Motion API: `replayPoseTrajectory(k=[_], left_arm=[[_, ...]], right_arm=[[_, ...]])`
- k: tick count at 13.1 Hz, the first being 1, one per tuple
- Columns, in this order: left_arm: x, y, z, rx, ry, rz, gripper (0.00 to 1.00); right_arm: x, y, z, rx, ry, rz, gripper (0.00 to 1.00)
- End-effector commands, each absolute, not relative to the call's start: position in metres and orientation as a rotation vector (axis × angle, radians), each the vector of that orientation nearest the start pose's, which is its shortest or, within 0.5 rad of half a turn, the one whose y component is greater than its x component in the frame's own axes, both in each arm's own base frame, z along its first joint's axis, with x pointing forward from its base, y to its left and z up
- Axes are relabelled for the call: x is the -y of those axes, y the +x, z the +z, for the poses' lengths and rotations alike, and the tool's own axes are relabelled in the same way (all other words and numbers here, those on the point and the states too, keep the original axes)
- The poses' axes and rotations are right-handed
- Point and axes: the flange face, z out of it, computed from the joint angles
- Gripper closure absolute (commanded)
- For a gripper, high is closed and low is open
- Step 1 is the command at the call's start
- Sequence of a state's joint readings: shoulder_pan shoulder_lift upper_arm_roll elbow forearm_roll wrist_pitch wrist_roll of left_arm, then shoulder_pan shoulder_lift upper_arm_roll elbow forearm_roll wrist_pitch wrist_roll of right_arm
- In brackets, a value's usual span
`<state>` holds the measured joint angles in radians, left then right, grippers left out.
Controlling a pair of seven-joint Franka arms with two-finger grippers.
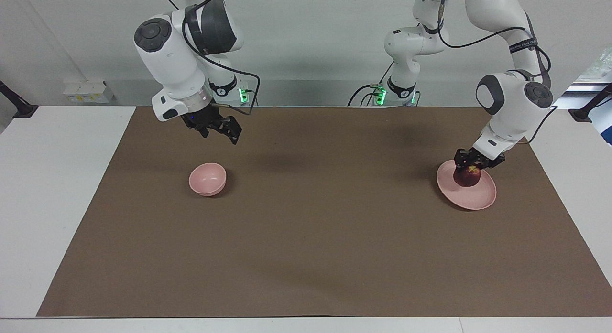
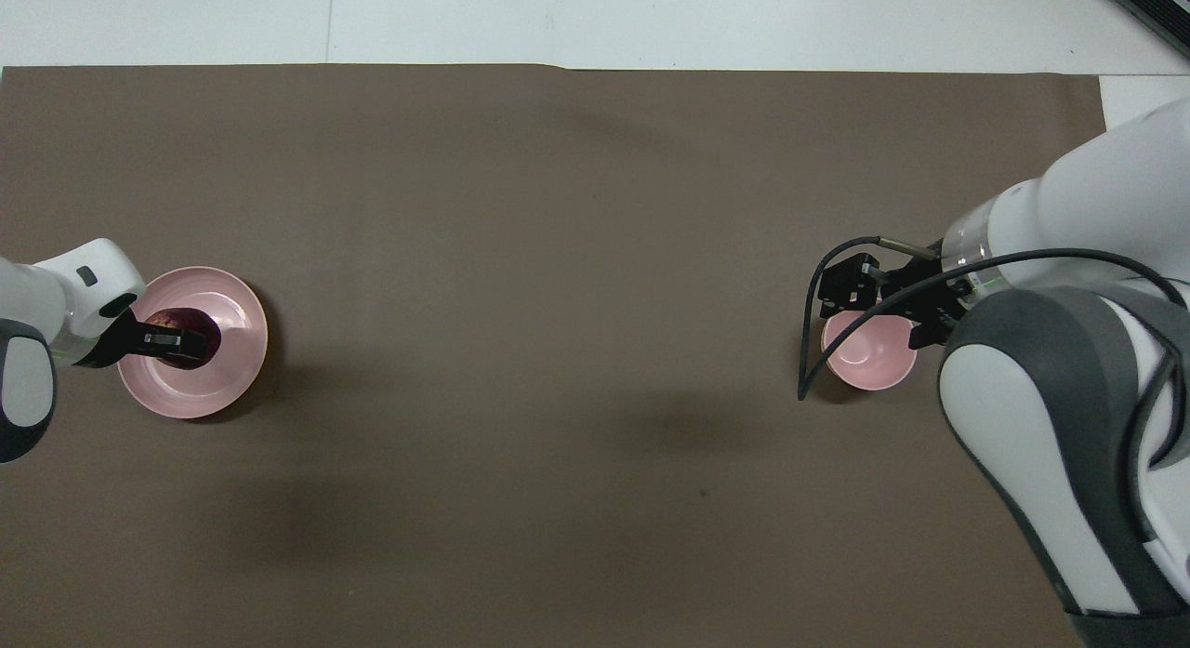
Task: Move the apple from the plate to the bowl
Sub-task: 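Lift the apple with the left gripper while the right gripper approaches it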
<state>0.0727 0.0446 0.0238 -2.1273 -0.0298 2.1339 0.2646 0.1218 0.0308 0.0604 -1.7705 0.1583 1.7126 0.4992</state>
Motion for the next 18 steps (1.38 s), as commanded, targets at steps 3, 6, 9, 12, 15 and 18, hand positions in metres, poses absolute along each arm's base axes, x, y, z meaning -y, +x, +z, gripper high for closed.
replayPoseTrajectory(k=[3, 6, 9, 12, 15, 18], left_arm=[[-0.014, 0.547, 0.430, -0.229, -3.200, 0.059, 1.00], [0.048, 0.543, 0.430, -0.189, -3.269, 0.071, 1.00], [0.123, 0.533, 0.435, -0.102, -3.319, 0.067, 1.00], [0.166, 0.525, 0.439, -0.022, -3.385, 0.077, 1.00], [0.211, 0.517, 0.443, 0.045, -3.425, -0.014, 1.00], [0.239, 0.508, 0.447, 0.059, -3.475, -0.015, 1.00]], right_arm=[[-0.156, 0.540, 0.501, -0.697, -2.807, 0.302, 0.00], [-0.181, 0.541, 0.492, -0.875, -2.618, 0.366, 0.00], [-0.212, 0.546, 0.477, -1.014, -2.482, 0.440, 0.00], [-0.223, 0.551, 0.459, -1.096, -2.330, 0.574, 0.00], [-0.247, 0.555, 0.446, -1.224, -2.200, 0.633, 0.00], [-0.275, 0.561, 0.427, -1.355, -2.017, 0.681, 0.00]])
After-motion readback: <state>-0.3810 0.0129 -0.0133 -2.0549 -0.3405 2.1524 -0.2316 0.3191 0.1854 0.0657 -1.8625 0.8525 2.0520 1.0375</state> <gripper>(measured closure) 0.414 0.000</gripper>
